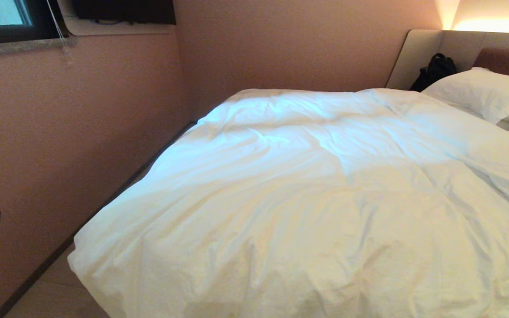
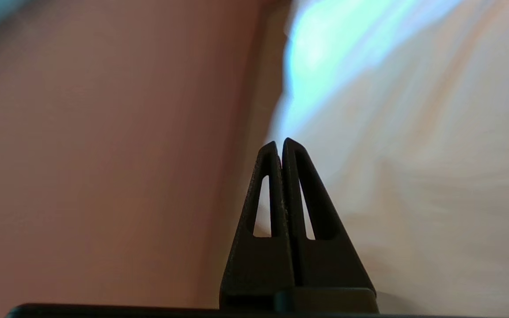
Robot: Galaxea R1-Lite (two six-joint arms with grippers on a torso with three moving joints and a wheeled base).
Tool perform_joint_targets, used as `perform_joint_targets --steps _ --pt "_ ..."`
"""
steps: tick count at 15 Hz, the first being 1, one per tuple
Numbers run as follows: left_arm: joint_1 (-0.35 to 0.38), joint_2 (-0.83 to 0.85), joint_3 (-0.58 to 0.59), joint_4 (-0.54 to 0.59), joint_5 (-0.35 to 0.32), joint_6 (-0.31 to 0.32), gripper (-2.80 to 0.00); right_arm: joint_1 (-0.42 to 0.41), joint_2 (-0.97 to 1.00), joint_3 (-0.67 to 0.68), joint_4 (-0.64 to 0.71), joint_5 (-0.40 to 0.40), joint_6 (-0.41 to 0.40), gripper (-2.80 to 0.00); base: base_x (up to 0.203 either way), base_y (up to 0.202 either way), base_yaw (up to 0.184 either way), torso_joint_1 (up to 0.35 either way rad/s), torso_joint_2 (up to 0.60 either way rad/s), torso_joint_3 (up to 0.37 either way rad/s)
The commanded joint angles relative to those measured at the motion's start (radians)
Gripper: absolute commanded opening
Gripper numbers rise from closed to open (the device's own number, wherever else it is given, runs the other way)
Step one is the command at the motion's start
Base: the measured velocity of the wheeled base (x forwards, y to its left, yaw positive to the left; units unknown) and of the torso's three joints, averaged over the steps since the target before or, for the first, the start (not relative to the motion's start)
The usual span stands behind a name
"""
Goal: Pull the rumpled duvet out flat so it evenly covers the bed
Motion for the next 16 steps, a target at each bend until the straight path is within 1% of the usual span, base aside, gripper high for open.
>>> perform_joint_targets --steps 1,3,4,5,6,9,11,13,14,16 --pt "0.015 -0.011 0.006 0.087 -0.003 -0.252 -2.80 -0.001 0.000 0.001 0.000 0.000 0.000 -2.80 0.000 0.000 0.000 0.000 0.00 0.000" --pt "0.017 -0.015 0.007 0.119 -0.004 -0.408 -2.80 0.001 0.000 0.001 0.000 0.000 0.000 -2.80 0.000 0.000 0.000 0.000 0.00 0.000" --pt "0.020 -0.022 0.018 0.124 -0.005 -0.459 -2.80 0.001 0.000 0.000 0.000 0.000 0.000 -2.80 0.000 0.000 0.000 0.000 0.00 0.000" --pt "0.021 -0.035 0.044 0.119 -0.006 -0.481 -2.80 0.000 0.000 -0.001 0.000 0.000 0.000 -2.80 0.000 0.000 0.000 0.000 0.00 0.000" --pt "0.023 -0.055 0.062 0.114 -0.010 -0.492 -2.80 0.001 0.000 0.001 0.000 0.000 0.000 -2.80 0.000 0.000 0.000 0.000 0.00 0.000" --pt "0.024 -0.090 0.049 0.129 -0.031 -0.505 -2.80 0.001 0.000 0.000 0.000 0.000 0.000 -2.80 0.000 0.000 0.000 0.000 0.00 0.000" --pt "0.024 -0.116 0.055 0.152 -0.089 -0.506 -2.80 0.001 0.000 0.000 0.000 0.000 0.000 -2.80 0.000 0.000 0.000 0.000 0.00 0.000" --pt "0.024 -0.174 0.059 0.226 -0.145 -0.510 -2.80 0.001 0.000 0.000 0.000 0.000 0.000 -2.80 0.000 0.000 0.000 0.000 0.00 0.000" --pt "0.024 -0.206 0.066 0.253 -0.156 -0.511 -2.80 0.000 0.000 0.000 0.000 0.000 0.000 -2.80 0.000 0.000 0.000 0.000 0.00 0.000" --pt "0.024 -0.270 0.094 0.265 -0.166 -0.511 -2.80 0.001 0.000 0.001 0.000 0.000 0.000 -2.80 0.000 0.000 0.000 0.000 0.00 0.000"
